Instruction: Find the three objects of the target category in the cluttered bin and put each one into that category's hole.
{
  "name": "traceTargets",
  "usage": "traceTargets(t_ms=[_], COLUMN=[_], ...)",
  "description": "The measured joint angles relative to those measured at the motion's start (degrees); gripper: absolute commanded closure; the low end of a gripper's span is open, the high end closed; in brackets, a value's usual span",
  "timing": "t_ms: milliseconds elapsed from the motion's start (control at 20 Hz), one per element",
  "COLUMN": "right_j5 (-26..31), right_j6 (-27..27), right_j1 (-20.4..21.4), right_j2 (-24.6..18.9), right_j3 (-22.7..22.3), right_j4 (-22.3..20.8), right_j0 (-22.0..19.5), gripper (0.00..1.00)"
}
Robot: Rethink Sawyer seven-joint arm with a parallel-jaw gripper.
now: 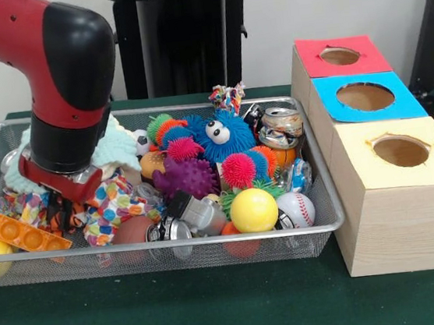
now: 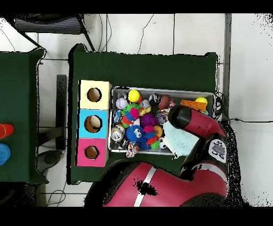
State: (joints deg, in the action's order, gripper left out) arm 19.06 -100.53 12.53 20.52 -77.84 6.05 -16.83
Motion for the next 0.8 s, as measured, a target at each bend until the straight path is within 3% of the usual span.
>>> traceTargets(t_ms=[550,800], right_j5=[0.0,0.0], right_j6=[0.0,0.0], right_j1=[0.1,2.8], right_j2=[1.2,-2.3], right_j3=[0.0,-1.3], right_j4=[0.0,0.0], right_j0=[1.5,-1.3], gripper=[1.00,1.00])
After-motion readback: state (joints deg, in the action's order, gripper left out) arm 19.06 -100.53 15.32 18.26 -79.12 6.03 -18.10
